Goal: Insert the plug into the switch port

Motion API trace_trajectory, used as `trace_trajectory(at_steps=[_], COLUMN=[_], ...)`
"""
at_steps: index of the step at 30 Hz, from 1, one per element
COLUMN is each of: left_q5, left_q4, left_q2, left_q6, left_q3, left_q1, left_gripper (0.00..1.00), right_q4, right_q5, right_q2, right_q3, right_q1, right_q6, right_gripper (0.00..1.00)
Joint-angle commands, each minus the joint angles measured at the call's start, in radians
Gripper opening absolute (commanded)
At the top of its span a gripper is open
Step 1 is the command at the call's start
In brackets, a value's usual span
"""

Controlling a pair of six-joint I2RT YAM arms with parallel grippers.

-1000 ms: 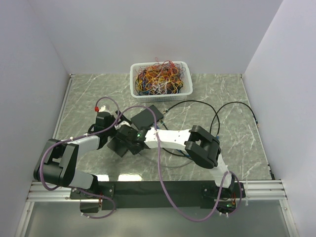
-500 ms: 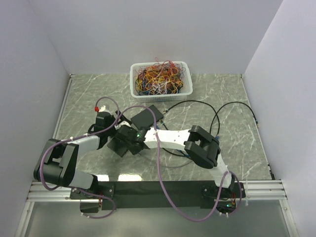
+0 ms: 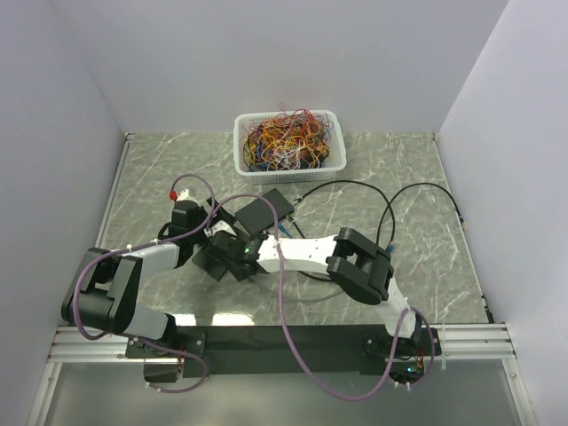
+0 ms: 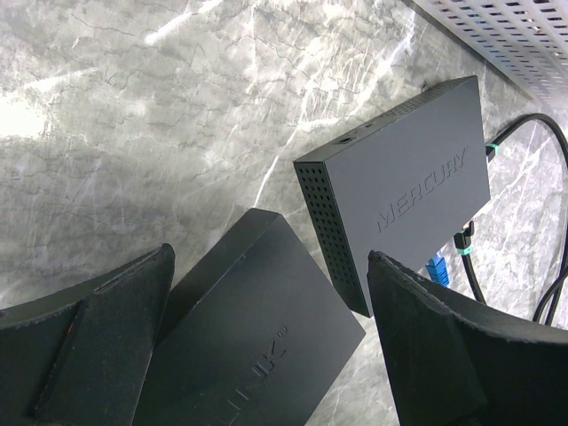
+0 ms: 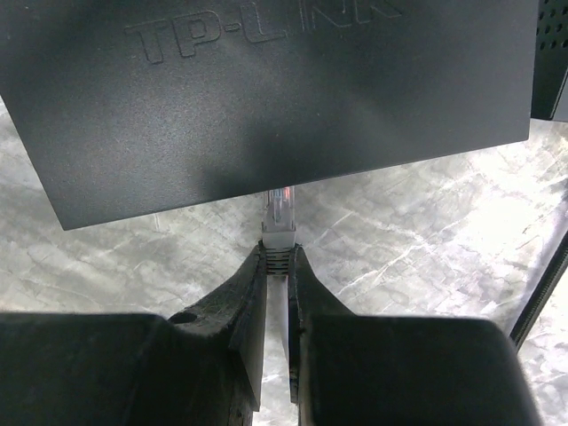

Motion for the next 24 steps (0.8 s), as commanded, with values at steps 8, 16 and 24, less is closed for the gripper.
trace_trajectory(at_steps=[8, 16, 24], left_q5=[0.052, 0.057, 0.057], left_q4=[-0.081, -0.081, -0.080], left_q2=[0.032, 0.031, 0.029], left_q6=[-0.004, -0.003, -0.004], left_q3=[-0.026, -0.026, -0.027], left_q1=[-0.014, -0.014, -0.016], left_gripper=[0.97, 0.96, 0.96], right_q4=[0.226, 0.258, 0.263], right_q5=[0.075, 0.075, 0.071], right_q2=[-0.043, -0.072, -0.097], right_q3=[-0.025, -0.043, -0.019], right_q1=[0.007, 0.007, 0.009], right_q6=[-0.024, -0.046, -0.059], right_gripper=[0.00, 0.00, 0.00])
